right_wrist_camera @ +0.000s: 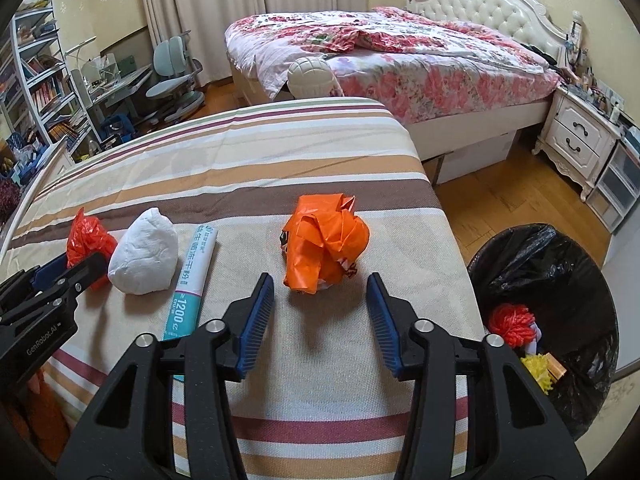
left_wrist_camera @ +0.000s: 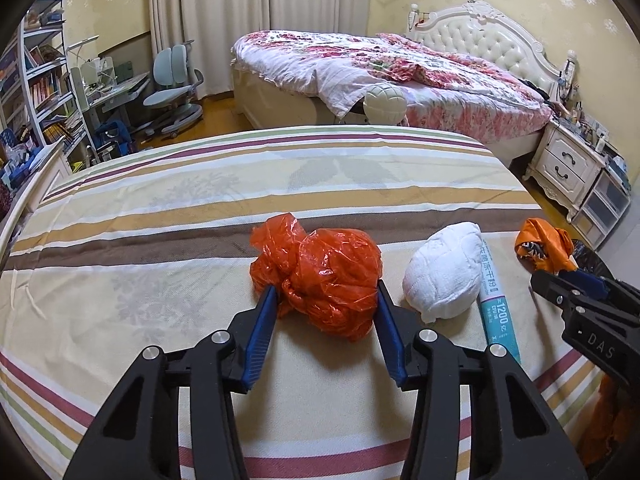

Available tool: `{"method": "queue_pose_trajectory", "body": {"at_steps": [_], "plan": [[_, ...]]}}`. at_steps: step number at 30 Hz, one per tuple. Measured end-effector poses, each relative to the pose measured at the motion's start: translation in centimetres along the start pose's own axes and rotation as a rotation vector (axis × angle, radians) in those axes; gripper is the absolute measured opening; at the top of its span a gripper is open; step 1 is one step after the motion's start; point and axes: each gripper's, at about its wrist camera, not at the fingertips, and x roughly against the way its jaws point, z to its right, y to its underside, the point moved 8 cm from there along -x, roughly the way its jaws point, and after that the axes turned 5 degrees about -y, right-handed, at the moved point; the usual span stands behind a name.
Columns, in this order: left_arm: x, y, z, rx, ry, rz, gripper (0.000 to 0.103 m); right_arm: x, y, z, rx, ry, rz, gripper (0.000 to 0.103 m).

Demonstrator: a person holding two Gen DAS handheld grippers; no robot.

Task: Collect trash
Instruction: 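Grasp the red-orange plastic bag with the left tool while the right tool holds the orange bag, then carry both bags over the black bin and open both tools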

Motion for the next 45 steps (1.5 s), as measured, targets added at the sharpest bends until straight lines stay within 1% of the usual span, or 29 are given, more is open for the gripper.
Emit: {"method": "queue_pose_trajectory", "body": {"at_steps": [2,9,10,12,13,21,33,40,45], "plan": [[0.1,0.1,-0.4,0.002,-0.001,0.000,0.047,0.0,-0.2,0.0,-0.001,0.003,0.006,0.051],[0.2,0.2,-1.5,0.013,-0.016,0.001,0.046,-0.7,-1.2,0.0,-0.006,0.004,0.006,0.051],[0.3,0.2,-1.5,0.014,-0.017,0.001,0.046,-0.7,-1.3,0.0,-0.002,0.009,0.008,0.049],[0.3,0.2,-1.6,0.017,-0.019,0.001,0.046,-0.9,-1.3,-0.1,0.003,0.011,0.001,0.040],[0.3,0.2,-1.7,0.018,-0.020,0.002,0.046,-0.9,-1.2,-0.1,0.005,0.011,-0.003,0.037],[0.8,0.4,-1.7,0.016,-0.029,0.012,0.046,-0.1,-0.8,-0.1,0.012,0.020,0.009,0.037],[2.5,1.5,-1.1,0.006,-0.020,0.027,0.046,3.2,1.5,-0.3,0.006,0.013,0.033,0.037],[3.9,2.4,0.6,-0.011,0.006,0.045,0.046,5.2,2.8,0.3,-0.008,0.013,0.052,0.037],[5.3,2.7,2.6,-0.028,0.041,0.076,0.046,6.8,3.5,1.4,-0.019,0.028,0.073,0.037]]}}
